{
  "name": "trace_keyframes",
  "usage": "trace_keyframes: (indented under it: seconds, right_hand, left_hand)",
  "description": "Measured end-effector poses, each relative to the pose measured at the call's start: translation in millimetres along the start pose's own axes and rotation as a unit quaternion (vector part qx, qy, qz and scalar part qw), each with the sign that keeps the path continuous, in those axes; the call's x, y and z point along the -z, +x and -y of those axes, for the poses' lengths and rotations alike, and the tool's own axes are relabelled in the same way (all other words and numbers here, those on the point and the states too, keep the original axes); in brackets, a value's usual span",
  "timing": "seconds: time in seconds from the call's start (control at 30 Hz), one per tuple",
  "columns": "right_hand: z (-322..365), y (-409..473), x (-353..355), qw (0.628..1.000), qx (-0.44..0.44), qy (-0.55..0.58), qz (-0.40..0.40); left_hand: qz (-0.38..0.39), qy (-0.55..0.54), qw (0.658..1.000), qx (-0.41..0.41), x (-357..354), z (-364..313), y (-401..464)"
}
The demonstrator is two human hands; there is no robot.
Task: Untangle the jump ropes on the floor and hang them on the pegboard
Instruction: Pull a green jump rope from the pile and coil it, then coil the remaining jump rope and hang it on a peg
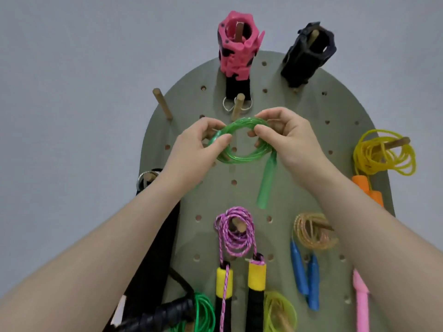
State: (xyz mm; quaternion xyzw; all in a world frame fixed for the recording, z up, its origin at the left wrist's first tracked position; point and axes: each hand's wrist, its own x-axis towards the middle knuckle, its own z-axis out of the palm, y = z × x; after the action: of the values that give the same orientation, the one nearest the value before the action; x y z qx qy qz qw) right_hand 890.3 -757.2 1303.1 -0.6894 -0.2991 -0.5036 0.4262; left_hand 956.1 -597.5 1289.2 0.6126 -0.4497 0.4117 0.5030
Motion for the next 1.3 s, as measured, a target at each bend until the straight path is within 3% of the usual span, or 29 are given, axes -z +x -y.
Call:
trace_keyframes:
  seconds: [0.27, 0.47, 0.57, 0.6, 0.73, 0.8, 0.93, 1.0, 1.07, 1.17, 1.3]
  right_hand:
    - [-18.7, 101.1, 4.6, 0.976, 0.097, -0.164, -0.108]
    - [-48.3, 136.4, -12.5, 0.971, 0.049, -0.232, -0.039]
    - [-69.5, 136.8, -21.2, 0.951, 0.029, -0.300, -0.068]
    - [-75.9, 133.8, -22.6, 0.935, 0.027, -0.344, -0.079]
    - [-94.3, 113.3, -23.2, 0.803, 0.062, -0.590, -0.054]
    - [-96.5, 99.4, -24.9, 0.784, 0.041, -0.619, -0.005]
    - [-93.5, 65.8, -24.0, 0.819, -0.034, -0.571, 0.046]
    - [-87.7, 41.9, -19.6, 0.833, 0.012, -0.554, 0.001]
    - [-81.7, 15.5, -14.5, 0.820, 0.101, -0.562, -0.037]
    - [-69.2, -34.3, -15.5, 0.830, 0.147, -0.537, 0.023]
    - [-43.9, -112.3, -26.6, 0.830, 0.137, -0.530, 0.112]
  left_hand:
    - [-0.059, -0.003, 0.997, -0.046, -17.4, 6.9, 91.0]
    - [-0.093, -0.020, 0.994, 0.045, -26.5, 42.5, 113.4]
    - [-0.066, 0.092, 0.992, 0.048, -37.6, 62.4, 114.5]
    - [-0.055, 0.157, 0.985, 0.037, -42.0, 65.4, 115.0]
    - [0.032, 0.333, 0.939, 0.079, -50.5, 67.7, 114.9]
    - [0.074, 0.397, 0.911, 0.088, -51.4, 68.0, 109.6]
    - [0.106, 0.331, 0.931, 0.114, -53.8, 55.8, 83.3]
    - [0.079, 0.310, 0.940, 0.121, -50.8, 46.9, 63.4]
    - [0.057, 0.313, 0.945, 0.071, -45.2, 37.5, 38.3]
    - [0.064, 0.259, 0.964, -0.009, -30.6, 20.1, -10.0]
    - [0.114, 0.239, 0.964, -0.022, -2.8, 4.6, -95.2]
